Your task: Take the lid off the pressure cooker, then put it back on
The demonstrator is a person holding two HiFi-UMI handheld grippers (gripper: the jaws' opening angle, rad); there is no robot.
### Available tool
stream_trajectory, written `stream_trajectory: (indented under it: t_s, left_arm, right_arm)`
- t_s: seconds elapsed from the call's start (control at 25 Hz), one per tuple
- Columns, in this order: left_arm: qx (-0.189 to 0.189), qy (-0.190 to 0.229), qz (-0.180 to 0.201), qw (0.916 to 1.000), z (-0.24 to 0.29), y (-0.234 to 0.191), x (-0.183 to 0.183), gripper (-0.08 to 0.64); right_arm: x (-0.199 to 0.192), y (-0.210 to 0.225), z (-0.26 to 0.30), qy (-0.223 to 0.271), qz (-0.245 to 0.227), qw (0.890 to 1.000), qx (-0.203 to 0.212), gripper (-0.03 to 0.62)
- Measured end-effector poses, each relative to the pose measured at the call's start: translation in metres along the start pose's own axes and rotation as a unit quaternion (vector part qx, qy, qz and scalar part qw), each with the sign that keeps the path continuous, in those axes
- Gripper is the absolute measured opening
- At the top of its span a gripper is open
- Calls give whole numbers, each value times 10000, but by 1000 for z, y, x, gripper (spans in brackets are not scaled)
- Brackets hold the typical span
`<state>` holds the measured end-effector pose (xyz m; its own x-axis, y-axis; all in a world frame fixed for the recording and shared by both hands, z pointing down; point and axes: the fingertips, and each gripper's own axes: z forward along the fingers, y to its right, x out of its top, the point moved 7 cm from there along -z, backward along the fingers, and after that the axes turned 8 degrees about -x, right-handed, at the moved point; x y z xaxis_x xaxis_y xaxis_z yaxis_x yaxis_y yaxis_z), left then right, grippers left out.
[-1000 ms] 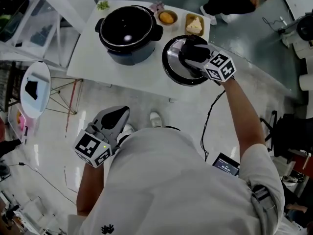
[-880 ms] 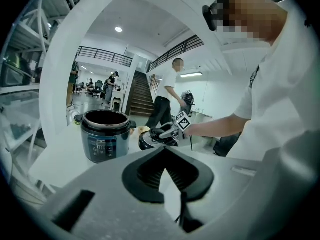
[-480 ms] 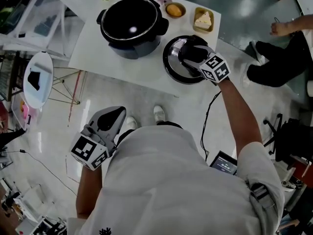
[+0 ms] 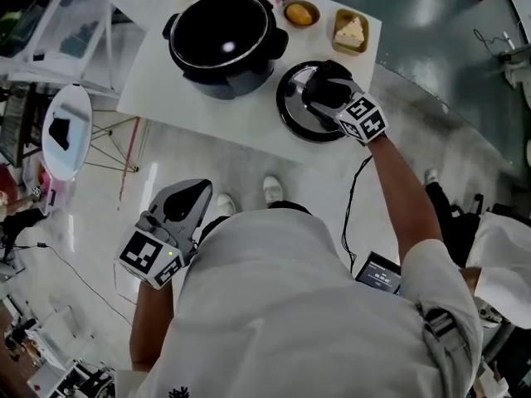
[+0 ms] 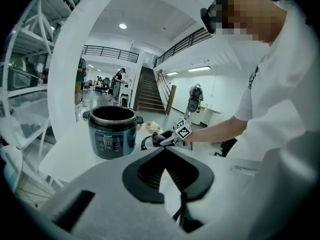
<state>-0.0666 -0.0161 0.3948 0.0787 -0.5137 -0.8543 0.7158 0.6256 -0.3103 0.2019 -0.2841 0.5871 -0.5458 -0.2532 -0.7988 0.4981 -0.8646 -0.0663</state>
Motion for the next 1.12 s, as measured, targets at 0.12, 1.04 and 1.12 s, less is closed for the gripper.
stream_trajectory:
  t_s: [0.12, 1.04, 1.12]
  left_arm:
    - [-21, -24, -13, 10000, 4, -1, 2, 6]
    - [-201, -77, 98, 9997, 18, 1, 4, 6]
    - [-209, -77, 108, 9997, 18, 1, 3, 5]
  right_arm:
    - [-4, -1, 1, -18, -76, 10000, -29, 291]
    - [-12, -3, -3, 217, -132, 9995, -161, 305]
    - [-11, -3, -9, 237, -112, 9995, -201, 304]
